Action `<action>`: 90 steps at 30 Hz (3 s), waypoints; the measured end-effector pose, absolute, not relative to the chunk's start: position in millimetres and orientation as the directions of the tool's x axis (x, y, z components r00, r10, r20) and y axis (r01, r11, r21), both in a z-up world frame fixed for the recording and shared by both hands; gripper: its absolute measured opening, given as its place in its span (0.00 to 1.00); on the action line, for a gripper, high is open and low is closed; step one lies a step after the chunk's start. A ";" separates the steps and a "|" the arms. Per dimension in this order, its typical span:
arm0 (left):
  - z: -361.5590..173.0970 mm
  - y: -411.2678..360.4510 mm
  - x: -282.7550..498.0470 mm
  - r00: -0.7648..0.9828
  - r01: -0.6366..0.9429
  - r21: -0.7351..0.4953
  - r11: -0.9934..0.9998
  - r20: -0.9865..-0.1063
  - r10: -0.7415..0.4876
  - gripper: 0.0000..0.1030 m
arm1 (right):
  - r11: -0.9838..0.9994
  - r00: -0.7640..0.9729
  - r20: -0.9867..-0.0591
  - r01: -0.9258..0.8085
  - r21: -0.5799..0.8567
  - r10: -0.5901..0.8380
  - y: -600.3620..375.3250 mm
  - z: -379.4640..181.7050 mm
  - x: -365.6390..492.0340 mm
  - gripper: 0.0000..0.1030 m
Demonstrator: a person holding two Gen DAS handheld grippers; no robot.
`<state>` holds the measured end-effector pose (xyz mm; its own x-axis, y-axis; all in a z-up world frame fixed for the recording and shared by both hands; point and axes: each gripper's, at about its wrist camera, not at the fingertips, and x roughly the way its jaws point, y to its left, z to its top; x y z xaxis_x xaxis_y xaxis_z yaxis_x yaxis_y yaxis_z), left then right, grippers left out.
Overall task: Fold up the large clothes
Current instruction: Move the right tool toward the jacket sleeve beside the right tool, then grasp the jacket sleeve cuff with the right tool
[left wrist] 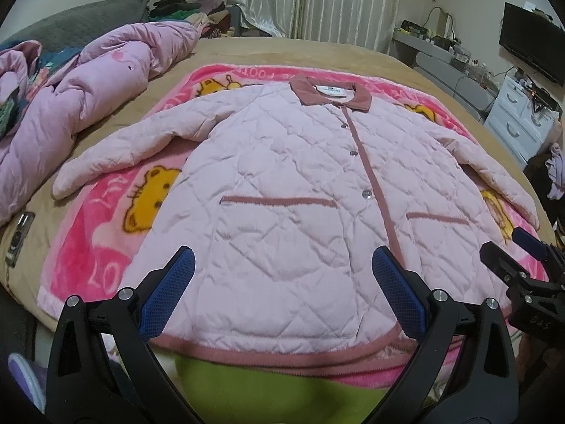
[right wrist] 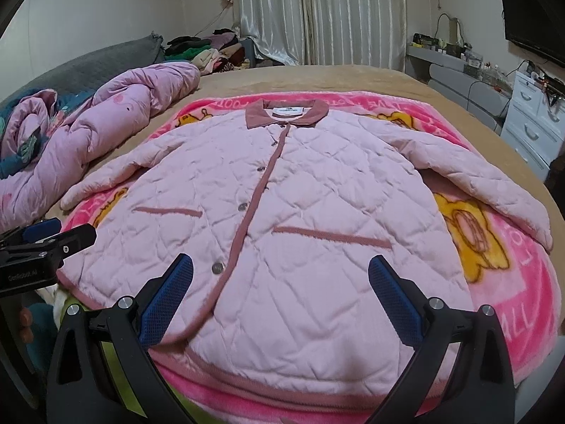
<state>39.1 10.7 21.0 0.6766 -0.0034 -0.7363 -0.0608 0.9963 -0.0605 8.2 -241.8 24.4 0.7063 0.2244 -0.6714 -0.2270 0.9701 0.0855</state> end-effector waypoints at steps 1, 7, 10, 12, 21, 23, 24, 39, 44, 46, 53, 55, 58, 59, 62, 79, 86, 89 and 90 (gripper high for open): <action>22.0 11.0 42.1 0.676 -0.059 -0.064 0.996 -0.737 -0.008 0.91 | 0.971 0.710 -0.670 -0.225 0.075 0.216 -240.4 25.2 11.2 0.96; 28.1 14.5 61.9 0.672 -0.073 -0.078 0.994 -0.741 -0.009 0.91 | 0.972 0.722 -0.659 -0.222 0.071 0.213 -240.8 33.6 32.2 0.96; 31.4 15.6 70.7 0.671 -0.082 -0.080 0.993 -0.741 -0.004 0.91 | 0.974 0.728 -0.654 -0.218 0.066 0.208 -243.1 36.9 41.4 0.96; 34.6 15.3 76.0 0.676 -0.087 -0.077 0.993 -0.737 0.002 0.91 | 0.974 0.733 -0.649 -0.216 0.064 0.206 -244.5 39.3 47.6 0.96; 49.2 9.6 106.6 0.679 -0.085 -0.069 0.994 -0.735 0.007 0.91 | 0.973 0.735 -0.642 -0.214 0.089 0.220 -250.0 52.9 78.0 0.96; 51.8 8.9 112.9 0.677 -0.087 -0.068 0.994 -0.735 0.009 0.91 | 0.974 0.742 -0.634 -0.207 0.092 0.218 -252.5 56.6 85.7 0.96; 53.6 8.4 117.4 0.678 -0.087 -0.073 0.993 -0.735 0.005 0.91 | 0.974 0.742 -0.633 -0.205 0.101 0.222 -254.2 58.2 90.3 0.96; 65.1 -12.5 174.9 0.681 -0.062 -0.066 0.996 -0.732 -0.006 0.91 | 0.979 0.775 -0.601 -0.115 0.170 0.195 -283.0 75.4 155.5 0.96; 56.7 -23.0 190.8 0.667 -0.047 -0.078 0.996 -0.744 -0.027 0.91 | 0.980 0.791 -0.590 -0.059 0.189 0.161 -301.5 77.3 174.6 0.96; 54.2 -27.4 197.9 0.665 -0.046 -0.073 0.996 -0.747 -0.024 0.91 | 0.980 0.795 -0.589 -0.039 0.193 0.147 -310.1 77.0 180.7 0.96; 47.9 -42.8 218.3 0.655 -0.034 -0.052 0.998 -0.756 -0.018 0.91 | 0.973 0.792 -0.605 0.064 0.221 0.085 -347.1 65.7 199.5 0.96; 45.6 -47.2 225.2 0.652 -0.030 -0.039 0.999 -0.758 -0.010 0.91 | 0.970 0.788 -0.612 0.091 0.226 0.069 -356.3 61.2 203.8 0.96; 41.0 -52.1 235.2 0.645 -0.025 -0.030 0.999 -0.765 -0.007 0.91 | 0.965 0.782 -0.622 0.129 0.229 0.044 -369.7 54.2 209.0 0.96; 39.3 -54.0 238.2 0.641 -0.022 -0.027 0.999 -0.768 -0.006 0.91 | 0.961 0.779 -0.626 0.141 0.236 0.039 -375.3 51.4 210.3 0.96; 33.2 -62.7 248.7 0.632 -0.007 -0.018 1.000 -0.775 -0.010 0.91 | 0.953 0.770 -0.637 0.184 0.242 0.013 -391.0 42.1 214.0 0.96; -7.6 -99.9 292.5 0.573 0.043 0.004 0.999 -0.819 -0.021 0.91 | 0.844 0.677 -0.724 0.458 0.278 -0.129 -503.0 -26.4 214.7 0.96; -22.5 -105.5 303.1 0.542 0.060 -0.009 0.998 -0.839 -0.040 0.91 | 0.788 0.644 -0.744 0.545 0.284 -0.177 -540.1 -46.9 204.7 0.96; -28.4 -107.2 307.8 0.531 0.063 -0.009 0.998 -0.846 -0.041 0.91 | 0.743 0.631 -0.759 0.584 0.328 -0.160 -558.7 -57.7 201.0 0.96; -30.8 -107.9 309.9 0.527 0.064 -0.003 0.998 -0.849 -0.037 0.91 | 0.722 0.626 -0.765 0.599 0.345 -0.153 -565.9 -62.0 200.3 0.96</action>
